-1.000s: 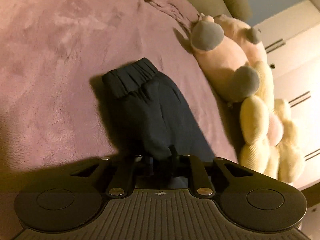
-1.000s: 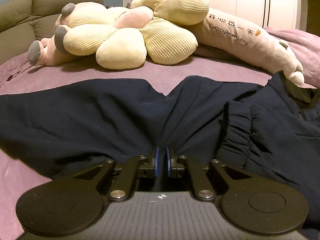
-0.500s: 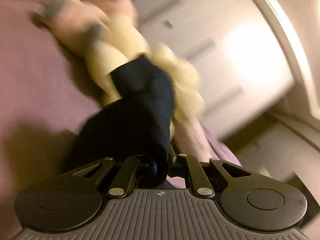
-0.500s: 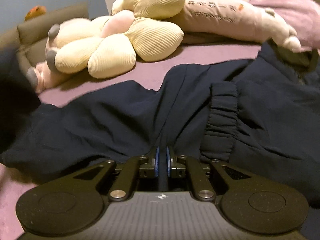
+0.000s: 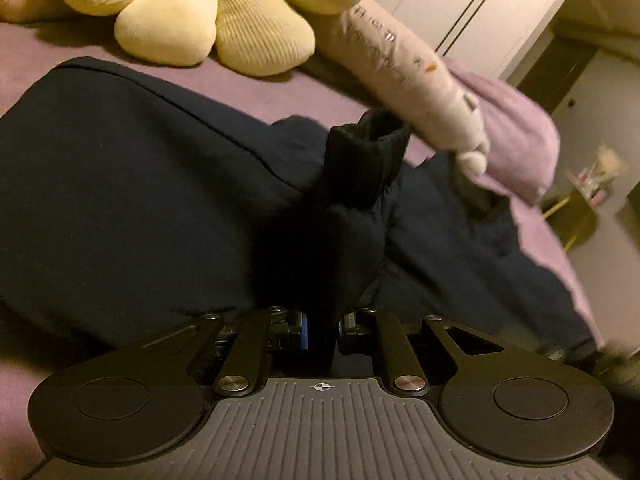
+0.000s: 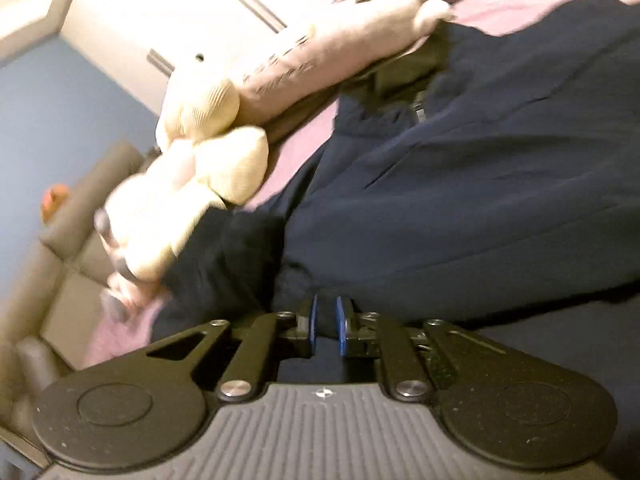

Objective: Fold large clothes

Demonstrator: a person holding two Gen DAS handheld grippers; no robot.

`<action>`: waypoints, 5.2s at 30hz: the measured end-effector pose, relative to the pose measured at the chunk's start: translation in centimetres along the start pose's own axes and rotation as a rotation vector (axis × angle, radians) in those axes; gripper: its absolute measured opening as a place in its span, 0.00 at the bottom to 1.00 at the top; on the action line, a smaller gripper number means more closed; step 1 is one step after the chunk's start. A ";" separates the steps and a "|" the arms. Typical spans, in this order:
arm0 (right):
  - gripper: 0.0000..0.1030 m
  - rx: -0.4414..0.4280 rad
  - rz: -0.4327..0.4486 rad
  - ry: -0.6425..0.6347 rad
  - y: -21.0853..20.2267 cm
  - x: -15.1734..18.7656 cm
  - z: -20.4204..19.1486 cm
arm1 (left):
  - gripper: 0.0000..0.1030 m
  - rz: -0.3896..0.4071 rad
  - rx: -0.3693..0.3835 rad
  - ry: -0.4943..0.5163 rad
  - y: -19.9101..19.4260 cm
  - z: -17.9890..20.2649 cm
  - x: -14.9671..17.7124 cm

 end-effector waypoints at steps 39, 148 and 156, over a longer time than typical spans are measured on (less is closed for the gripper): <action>0.11 0.064 0.196 -0.130 -8.4 -7.0 -1.9 | 0.10 0.020 -0.051 -0.049 -4.1 -3.2 -1.0; 0.08 0.583 0.232 -0.370 -9.0 -5.5 11.6 | 1.00 -0.060 -0.233 0.385 1.2 7.0 1.8; 0.04 0.636 0.253 -0.497 -9.5 -5.9 12.0 | 1.00 -0.074 -0.274 0.376 1.3 7.0 1.6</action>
Point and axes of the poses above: each gripper's, at about its wrist camera, not at the fingertips, and y roughly the way its jaws point, z to its right, x to its underside, the point moved 6 cm from there along y, roughly the way its jaws point, and after that the axes turned 10 degrees about x, right-handed, at the moved point
